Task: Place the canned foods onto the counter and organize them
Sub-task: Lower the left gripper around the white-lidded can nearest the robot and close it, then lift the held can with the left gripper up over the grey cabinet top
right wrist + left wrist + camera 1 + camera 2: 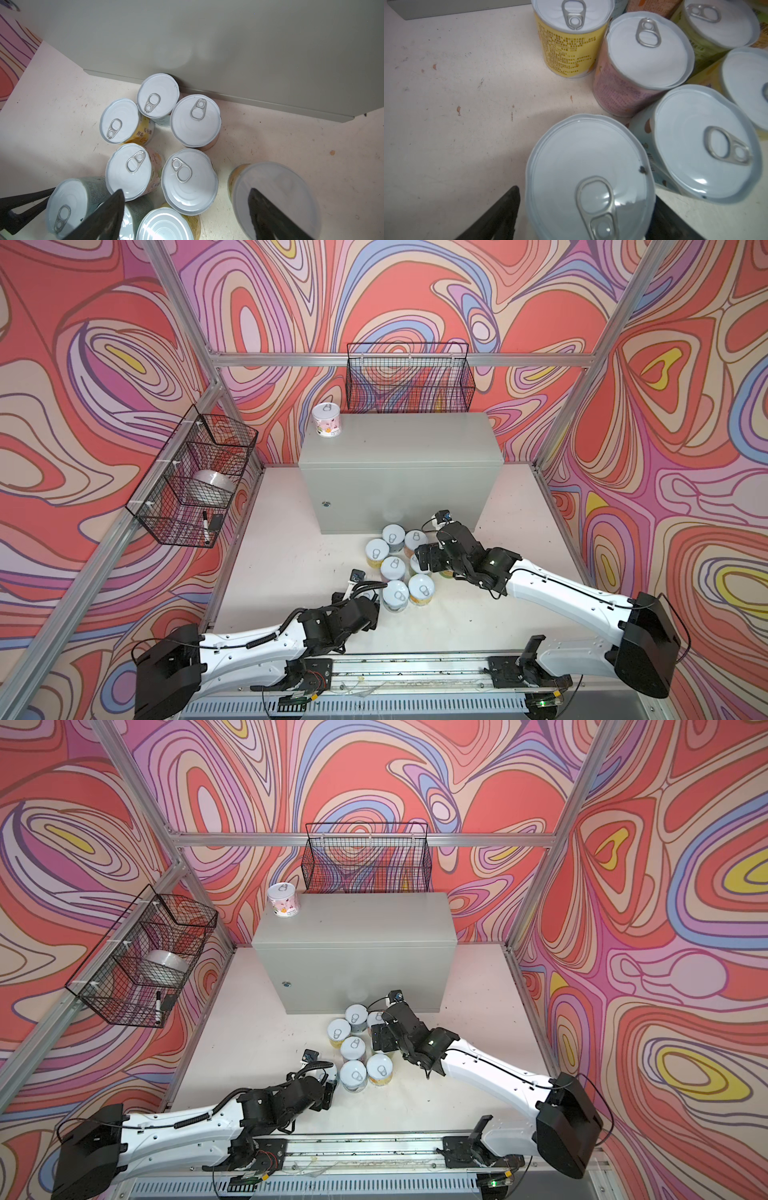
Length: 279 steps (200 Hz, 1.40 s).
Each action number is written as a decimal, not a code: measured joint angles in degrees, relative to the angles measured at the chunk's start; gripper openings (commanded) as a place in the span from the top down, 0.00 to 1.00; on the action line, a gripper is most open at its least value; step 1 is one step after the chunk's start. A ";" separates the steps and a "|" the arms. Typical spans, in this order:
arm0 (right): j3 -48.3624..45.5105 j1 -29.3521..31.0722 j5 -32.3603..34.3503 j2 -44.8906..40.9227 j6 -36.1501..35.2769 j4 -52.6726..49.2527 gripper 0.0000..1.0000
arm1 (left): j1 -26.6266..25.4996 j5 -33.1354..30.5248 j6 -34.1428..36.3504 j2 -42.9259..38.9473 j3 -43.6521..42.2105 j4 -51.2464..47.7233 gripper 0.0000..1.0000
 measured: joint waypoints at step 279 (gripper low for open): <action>0.00 0.00 0.92 1.14 -0.42 4.76 0.05 | 6.40 3.76 3.56 13.94 2.01 9.99 1.00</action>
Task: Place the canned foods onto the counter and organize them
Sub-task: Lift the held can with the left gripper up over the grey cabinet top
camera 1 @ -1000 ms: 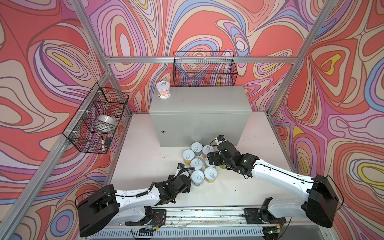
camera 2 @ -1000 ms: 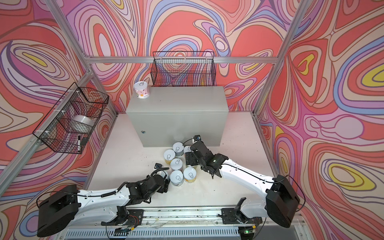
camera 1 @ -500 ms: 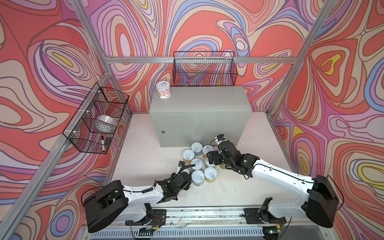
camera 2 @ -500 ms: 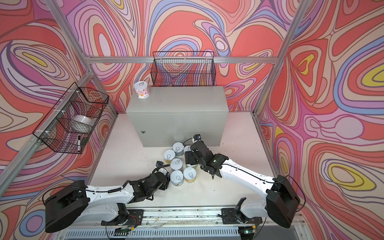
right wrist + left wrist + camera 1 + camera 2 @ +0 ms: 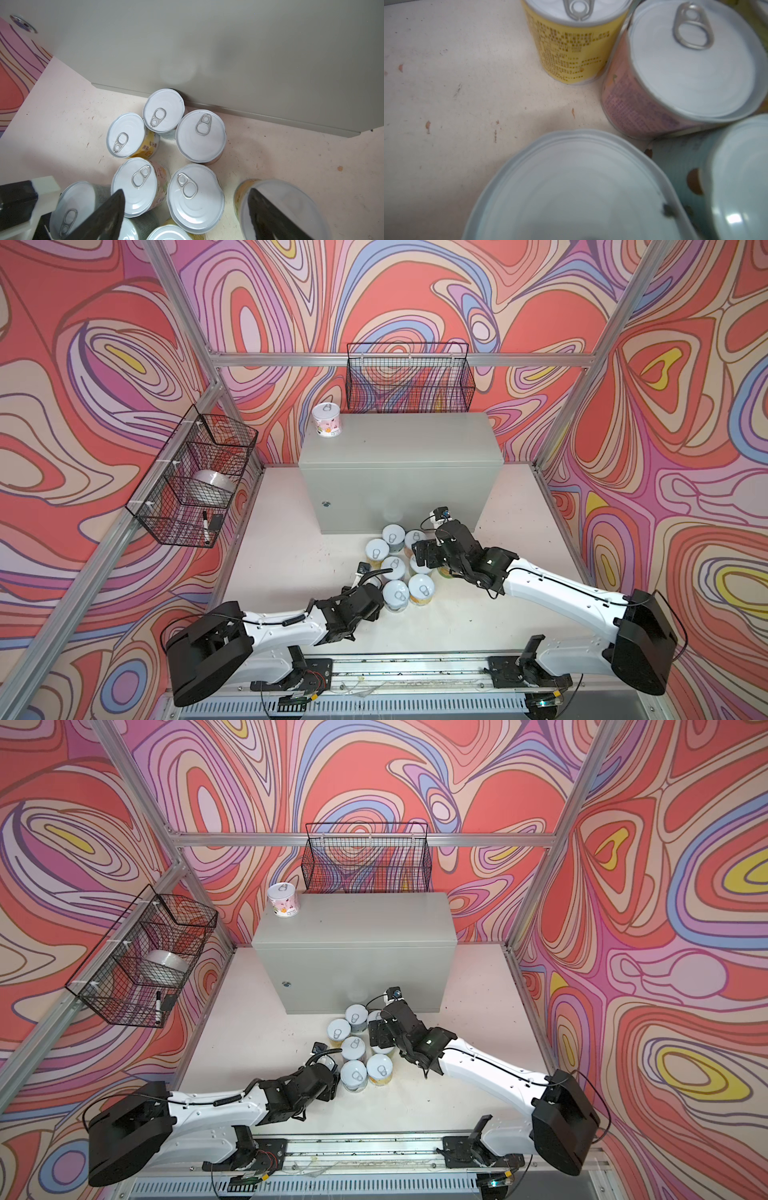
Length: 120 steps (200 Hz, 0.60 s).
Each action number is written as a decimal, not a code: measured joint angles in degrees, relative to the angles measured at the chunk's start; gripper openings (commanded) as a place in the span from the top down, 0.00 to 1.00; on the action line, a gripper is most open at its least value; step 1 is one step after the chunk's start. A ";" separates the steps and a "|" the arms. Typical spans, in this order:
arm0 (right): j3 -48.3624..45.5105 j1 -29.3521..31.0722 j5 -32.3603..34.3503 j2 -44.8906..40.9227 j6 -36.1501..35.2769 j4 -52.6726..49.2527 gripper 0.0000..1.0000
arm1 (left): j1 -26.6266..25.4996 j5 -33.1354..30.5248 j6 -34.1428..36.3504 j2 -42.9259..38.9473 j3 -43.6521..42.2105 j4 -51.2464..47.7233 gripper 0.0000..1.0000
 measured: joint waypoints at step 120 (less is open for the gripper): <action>-0.44 0.00 0.81 -0.94 0.04 1.66 0.05 | 0.74 -3.02 1.51 -21.59 16.00 -31.98 1.00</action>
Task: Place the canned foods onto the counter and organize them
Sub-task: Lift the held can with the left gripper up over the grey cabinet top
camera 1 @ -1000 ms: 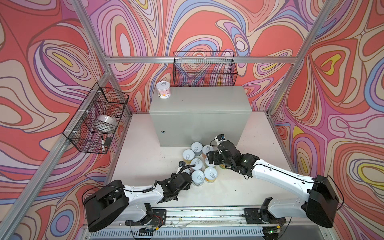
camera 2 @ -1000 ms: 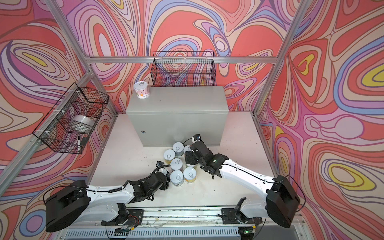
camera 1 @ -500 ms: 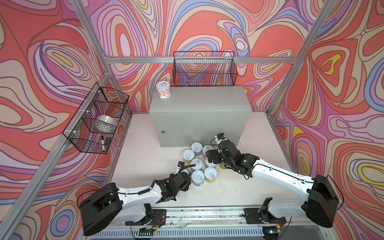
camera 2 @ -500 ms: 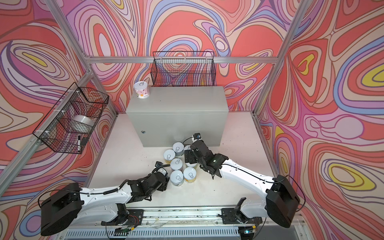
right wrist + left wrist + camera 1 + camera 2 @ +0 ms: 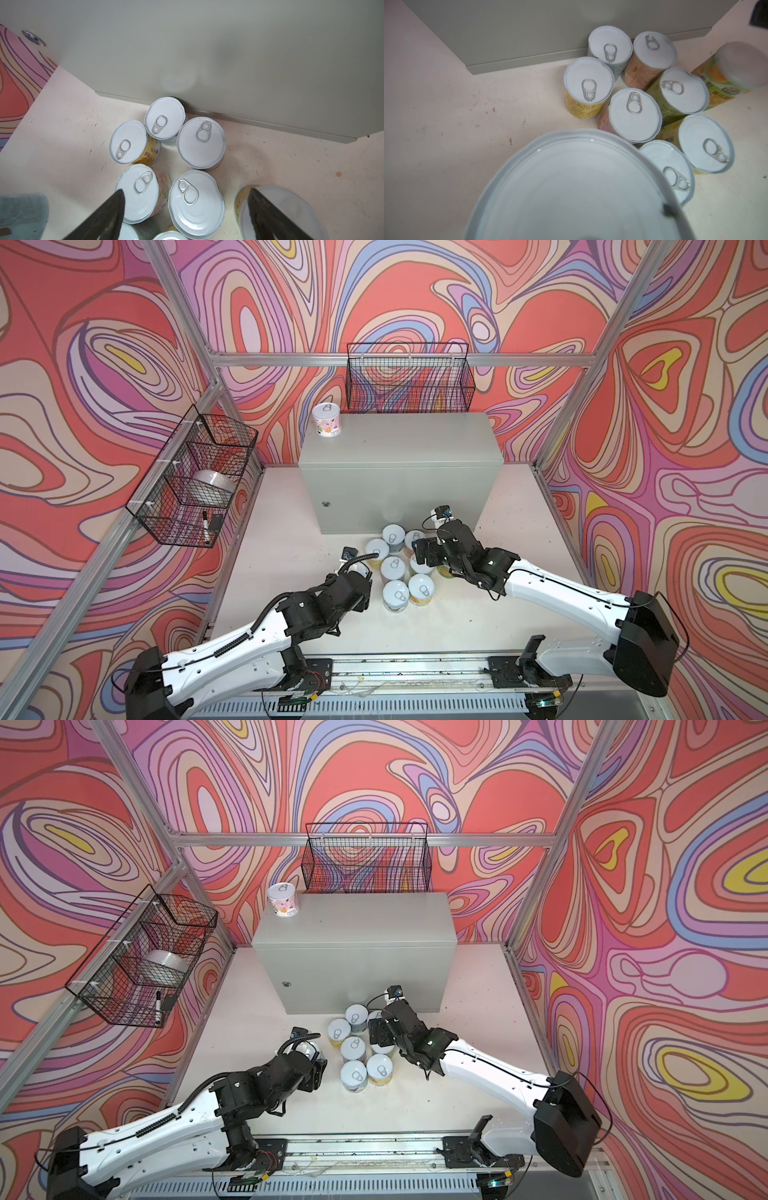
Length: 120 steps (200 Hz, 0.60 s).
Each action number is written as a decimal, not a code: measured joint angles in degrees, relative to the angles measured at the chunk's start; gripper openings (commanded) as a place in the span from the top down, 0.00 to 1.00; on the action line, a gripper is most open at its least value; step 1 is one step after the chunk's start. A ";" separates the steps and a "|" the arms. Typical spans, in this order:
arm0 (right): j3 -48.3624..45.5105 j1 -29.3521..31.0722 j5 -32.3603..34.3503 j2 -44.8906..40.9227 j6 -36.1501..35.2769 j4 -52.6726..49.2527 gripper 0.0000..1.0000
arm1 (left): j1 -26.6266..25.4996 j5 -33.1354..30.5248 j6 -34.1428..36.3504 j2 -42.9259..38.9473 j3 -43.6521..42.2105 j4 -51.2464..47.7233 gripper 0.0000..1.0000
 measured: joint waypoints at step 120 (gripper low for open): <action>-0.22 0.00 0.59 -1.84 -1.66 0.33 0.04 | 9.33 4.04 10.91 8.28 29.00 -17.00 1.00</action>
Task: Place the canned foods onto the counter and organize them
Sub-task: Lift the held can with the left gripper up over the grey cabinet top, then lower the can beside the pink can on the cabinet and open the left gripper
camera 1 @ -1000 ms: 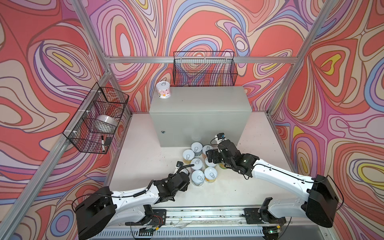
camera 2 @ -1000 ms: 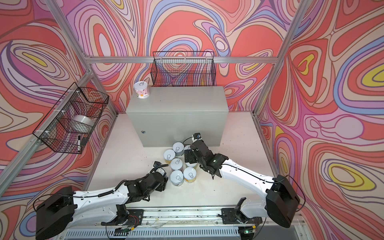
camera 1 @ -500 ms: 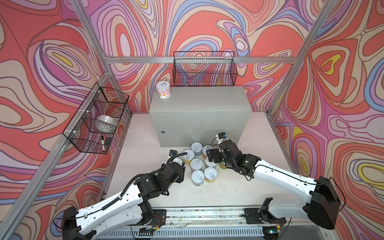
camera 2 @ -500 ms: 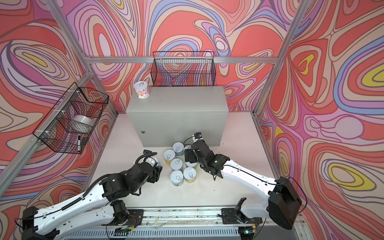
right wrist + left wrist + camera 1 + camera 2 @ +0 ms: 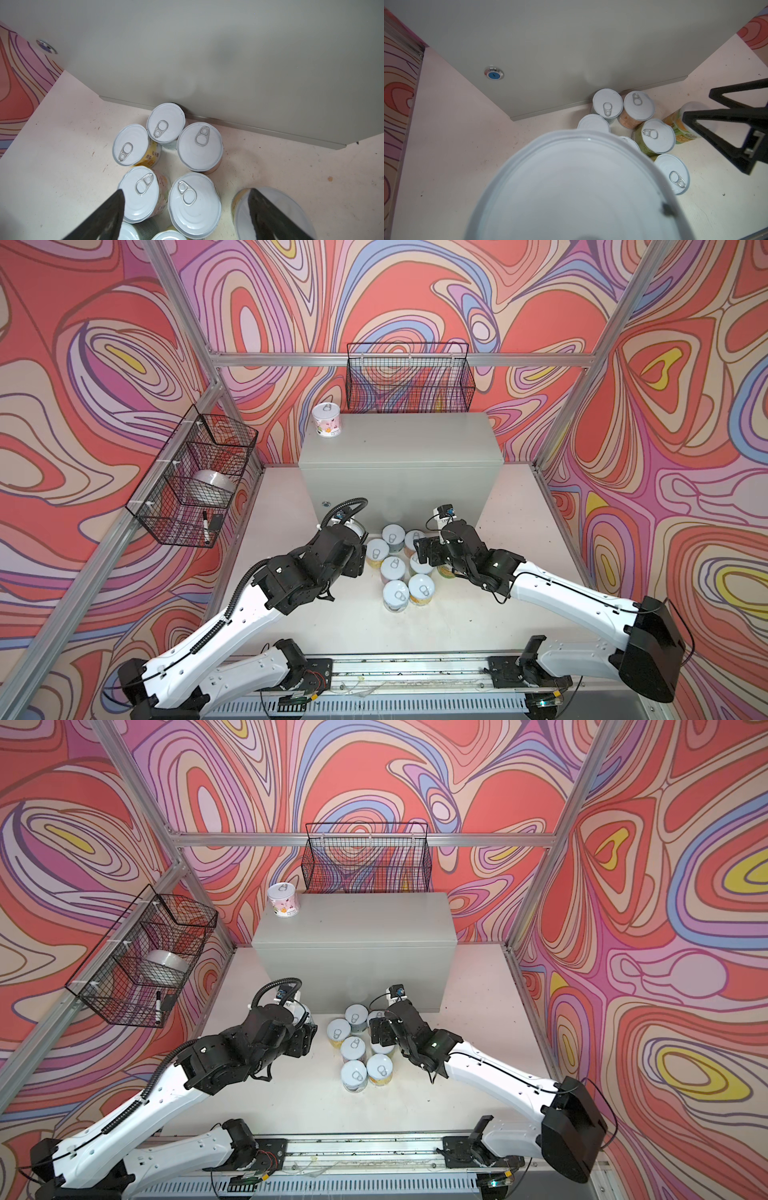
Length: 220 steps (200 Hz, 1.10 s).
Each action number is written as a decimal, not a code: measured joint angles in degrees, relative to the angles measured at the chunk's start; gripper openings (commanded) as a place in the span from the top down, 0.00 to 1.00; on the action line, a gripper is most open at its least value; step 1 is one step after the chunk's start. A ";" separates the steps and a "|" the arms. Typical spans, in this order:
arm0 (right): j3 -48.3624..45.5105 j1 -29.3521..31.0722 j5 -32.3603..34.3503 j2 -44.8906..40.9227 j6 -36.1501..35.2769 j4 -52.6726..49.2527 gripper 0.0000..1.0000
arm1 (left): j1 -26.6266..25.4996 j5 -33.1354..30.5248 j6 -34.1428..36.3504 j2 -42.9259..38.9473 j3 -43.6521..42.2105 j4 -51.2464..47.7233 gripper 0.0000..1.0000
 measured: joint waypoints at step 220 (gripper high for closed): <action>9.20 0.00 1.36 1.79 -3.85 -3.06 0.04 | 23.52 10.08 15.76 32.37 56.59 -13.81 1.00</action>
